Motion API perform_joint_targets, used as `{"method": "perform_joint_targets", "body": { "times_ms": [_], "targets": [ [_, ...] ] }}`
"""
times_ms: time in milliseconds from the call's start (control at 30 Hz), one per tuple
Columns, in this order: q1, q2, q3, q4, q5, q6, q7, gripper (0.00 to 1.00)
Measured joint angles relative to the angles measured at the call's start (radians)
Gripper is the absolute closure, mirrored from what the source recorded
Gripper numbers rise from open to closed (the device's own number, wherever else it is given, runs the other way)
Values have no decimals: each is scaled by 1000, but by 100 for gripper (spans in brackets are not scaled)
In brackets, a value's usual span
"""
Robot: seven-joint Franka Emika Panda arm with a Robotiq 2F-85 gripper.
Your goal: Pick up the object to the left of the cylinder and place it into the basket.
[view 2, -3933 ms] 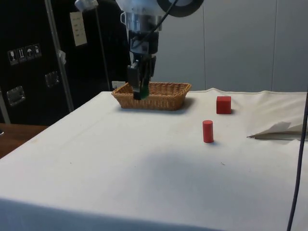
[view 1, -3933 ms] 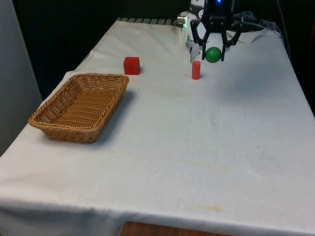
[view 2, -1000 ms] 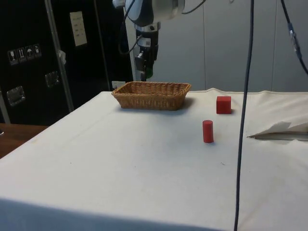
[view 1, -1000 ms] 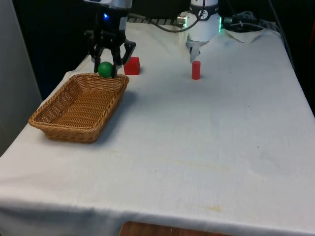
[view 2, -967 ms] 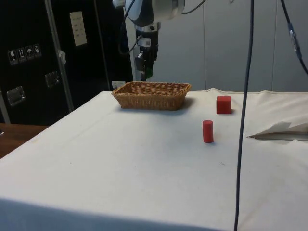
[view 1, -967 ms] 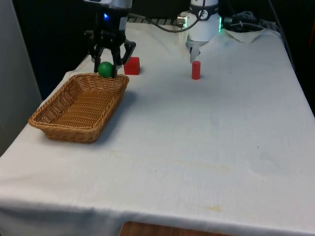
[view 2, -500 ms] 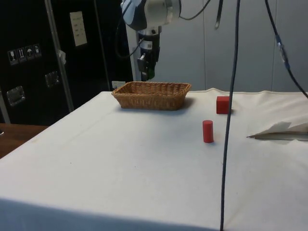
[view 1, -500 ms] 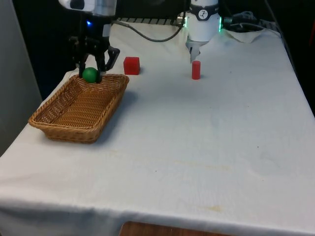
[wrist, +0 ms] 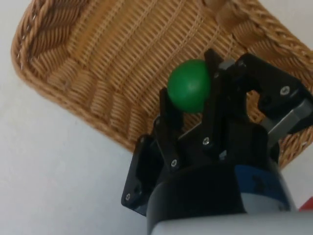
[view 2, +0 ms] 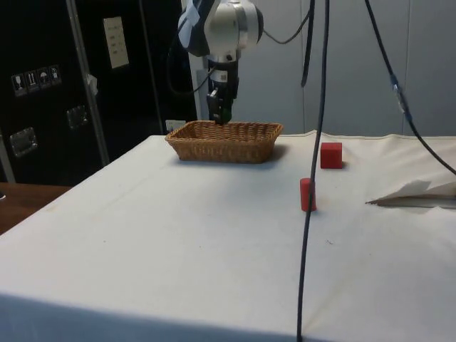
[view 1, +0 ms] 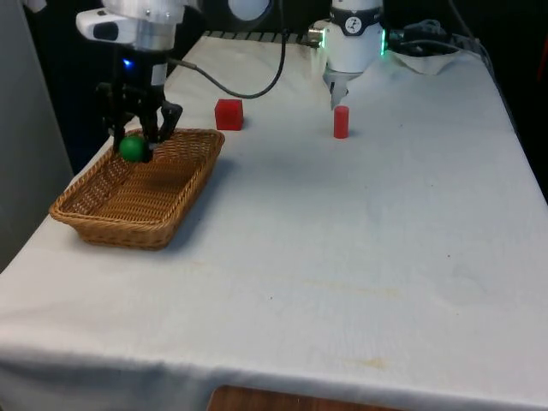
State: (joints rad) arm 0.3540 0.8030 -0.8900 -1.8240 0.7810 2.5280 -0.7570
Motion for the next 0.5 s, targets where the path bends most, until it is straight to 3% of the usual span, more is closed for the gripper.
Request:
{"method": "perform_joint_targets", "body": {
  "times_ms": [133, 500],
  "targets": [
    [-9, 42, -8, 22, 62, -13, -35, 100],
    [-5, 71, -6, 22, 108, -32, -48, 100]
  ]
}}
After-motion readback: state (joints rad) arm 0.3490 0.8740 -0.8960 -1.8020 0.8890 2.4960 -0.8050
